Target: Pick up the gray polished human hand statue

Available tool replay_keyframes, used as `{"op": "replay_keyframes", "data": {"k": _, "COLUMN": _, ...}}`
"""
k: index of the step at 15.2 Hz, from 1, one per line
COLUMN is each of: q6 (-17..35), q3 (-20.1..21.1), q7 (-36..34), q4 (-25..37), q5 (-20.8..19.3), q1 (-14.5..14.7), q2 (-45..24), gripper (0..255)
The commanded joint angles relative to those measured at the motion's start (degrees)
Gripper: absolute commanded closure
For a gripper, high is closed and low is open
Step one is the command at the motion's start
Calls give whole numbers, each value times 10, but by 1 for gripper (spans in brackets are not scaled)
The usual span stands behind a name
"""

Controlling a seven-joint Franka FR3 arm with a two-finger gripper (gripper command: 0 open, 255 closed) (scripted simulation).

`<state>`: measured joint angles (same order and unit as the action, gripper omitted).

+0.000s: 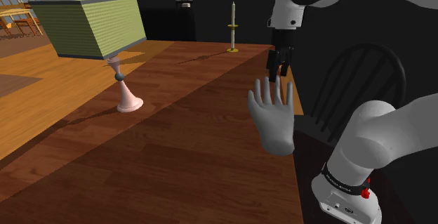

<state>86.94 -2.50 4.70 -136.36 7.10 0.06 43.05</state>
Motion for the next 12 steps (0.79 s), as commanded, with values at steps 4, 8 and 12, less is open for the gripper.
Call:
{"op": "replay_keyframes", "data": {"k": 4, "q6": 103, "q3": 66, "q7": -125, "q4": -64, "q5": 20, "q1": -27, "q2": 26, "gripper": 0}}
{"op": "replay_keyframes", "data": {"k": 8, "q6": 240, "q3": 165, "q7": -296, "q4": -120, "q5": 33, "q1": -68, "q2": 25, "gripper": 0}}
{"op": "replay_keyframes", "data": {"k": 12, "q6": 305, "q3": 209, "q7": -362, "q4": -145, "q5": 36, "q1": -88, "q2": 11, "gripper": 0}}
